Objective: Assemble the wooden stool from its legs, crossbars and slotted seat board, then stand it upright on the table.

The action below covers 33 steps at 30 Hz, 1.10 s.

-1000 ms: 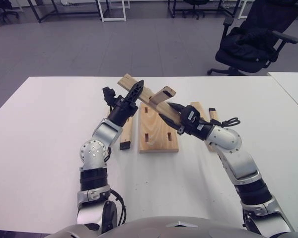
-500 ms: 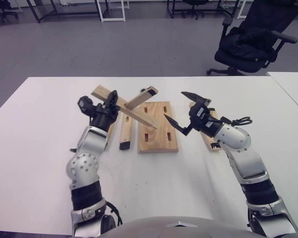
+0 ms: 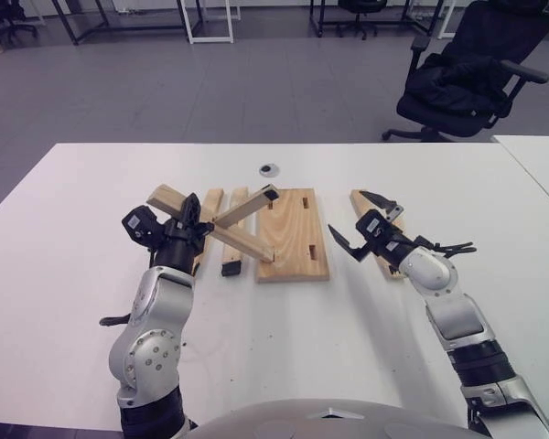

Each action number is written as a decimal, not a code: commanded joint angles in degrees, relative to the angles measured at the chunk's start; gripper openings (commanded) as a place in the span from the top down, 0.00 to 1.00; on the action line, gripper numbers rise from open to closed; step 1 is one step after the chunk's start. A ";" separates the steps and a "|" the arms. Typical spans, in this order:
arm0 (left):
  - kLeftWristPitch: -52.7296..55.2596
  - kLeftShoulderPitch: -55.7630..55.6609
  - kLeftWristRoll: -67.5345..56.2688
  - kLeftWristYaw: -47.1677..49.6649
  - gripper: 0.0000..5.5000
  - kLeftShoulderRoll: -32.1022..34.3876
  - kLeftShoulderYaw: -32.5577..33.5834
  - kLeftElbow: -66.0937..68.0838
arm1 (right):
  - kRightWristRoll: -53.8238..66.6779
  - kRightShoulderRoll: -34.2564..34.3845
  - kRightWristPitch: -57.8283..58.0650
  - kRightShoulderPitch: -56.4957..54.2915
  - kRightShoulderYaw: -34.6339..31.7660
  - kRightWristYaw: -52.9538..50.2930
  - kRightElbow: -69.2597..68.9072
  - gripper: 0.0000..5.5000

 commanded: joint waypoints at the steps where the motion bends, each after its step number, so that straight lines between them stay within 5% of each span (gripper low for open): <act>1: 0.86 0.57 7.50 3.49 0.81 -0.66 -4.40 0.33 | -0.90 0.87 0.00 1.10 1.92 0.33 -0.23 0.08; 8: 6.60 -0.63 17.42 4.08 0.81 2.59 -13.95 -1.70 | -11.61 -3.20 -0.83 2.45 10.59 1.82 6.39 0.08; 14: 13.00 -2.67 21.37 3.17 0.81 6.60 -16.06 -2.37 | -7.98 -1.40 -1.77 1.47 8.96 1.26 4.53 0.08; 23: 8.44 -4.92 33.38 -1.95 0.81 10.94 -22.76 6.25 | -11.05 0.36 1.35 0.44 7.57 -3.82 5.73 0.08; 33: 0.50 -8.82 37.16 -4.74 0.81 7.19 -23.19 6.79 | -11.71 0.83 1.71 -0.68 7.65 -3.19 5.76 0.08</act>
